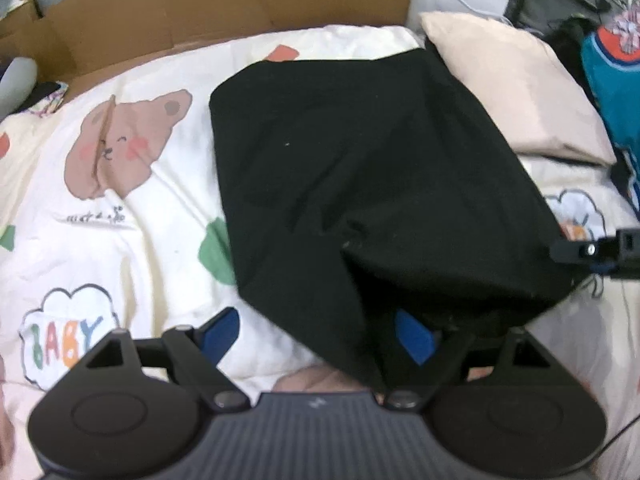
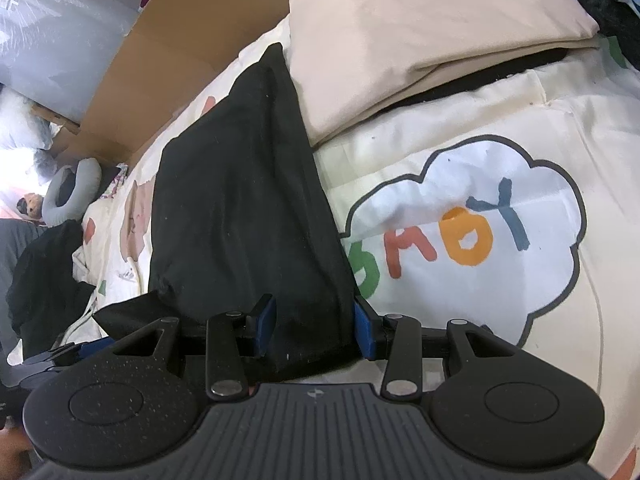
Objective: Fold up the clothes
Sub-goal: 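Open both grippers and lay the folded black T-shirt flat on the bed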
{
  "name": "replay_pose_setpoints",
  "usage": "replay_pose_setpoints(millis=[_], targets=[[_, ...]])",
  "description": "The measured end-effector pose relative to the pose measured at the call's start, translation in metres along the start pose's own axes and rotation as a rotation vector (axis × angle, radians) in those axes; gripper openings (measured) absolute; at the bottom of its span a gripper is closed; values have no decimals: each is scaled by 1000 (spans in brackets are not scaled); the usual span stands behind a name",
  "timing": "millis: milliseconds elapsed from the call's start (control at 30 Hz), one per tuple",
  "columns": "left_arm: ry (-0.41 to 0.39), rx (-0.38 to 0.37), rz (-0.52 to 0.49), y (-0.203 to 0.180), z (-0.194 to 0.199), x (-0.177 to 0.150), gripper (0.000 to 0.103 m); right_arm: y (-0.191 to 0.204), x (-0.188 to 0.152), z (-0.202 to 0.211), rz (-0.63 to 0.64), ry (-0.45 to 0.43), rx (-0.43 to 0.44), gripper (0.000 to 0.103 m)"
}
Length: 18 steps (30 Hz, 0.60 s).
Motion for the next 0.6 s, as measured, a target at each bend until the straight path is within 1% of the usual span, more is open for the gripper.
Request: replay_pose_setpoints(millis=[33,100,167,200,233,267,300,367,400,433,467,500,533,567,600], targets=[[-5,16,-3,-2,-1,-1,86,0,1,-1,-1,-2,0,46],[-16,73,1,0,-2,-4,84,0,1,-2,3,-3,-1,46],[-20,110,59,5,-2,-7,82,0,0,-5,22,1,-6,46],[-23,132,75,9,-2,-8,79,0,0,-6,36,6,-9,46],[-31,170,86,14,-2,-9,76,0,-1,-7,49,10,-12,46],[-40,192,102,16,-1,-10,76,0,-2,-9,63,14,-16,46],[-47,195,121,16,0,-12,75,0,-2,-10,76,18,-19,45],[-60,201,160,17,1,-14,68,0,-4,-13,103,27,-25,44],[-65,215,139,16,3,-15,61,0,-4,-14,117,31,-29,41],[-70,229,118,15,4,-16,50,0,-5,-16,130,35,-32,35],[-67,251,103,15,4,-19,44,1,-6,-17,144,40,-35,26],[-57,258,113,16,4,-22,31,1,-6,-18,157,44,-38,22],[-43,255,140,15,6,-28,18,0,-6,-19,165,45,-40,15],[-28,252,167,15,8,-35,16,-2,-6,-19,164,47,-38,9],[-33,255,173,14,11,-39,16,-3,-6,-19,163,46,-37,8]])
Point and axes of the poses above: each gripper's, at about its wrist camera, not at the fingertips, and z roughly against the way its jaws point, y to its left, x to its top, the point moved 10 cm from there along -z, roughly the way its jaws point, and after that the axes turned 12 degrees about -y, right-handed, at the moved point
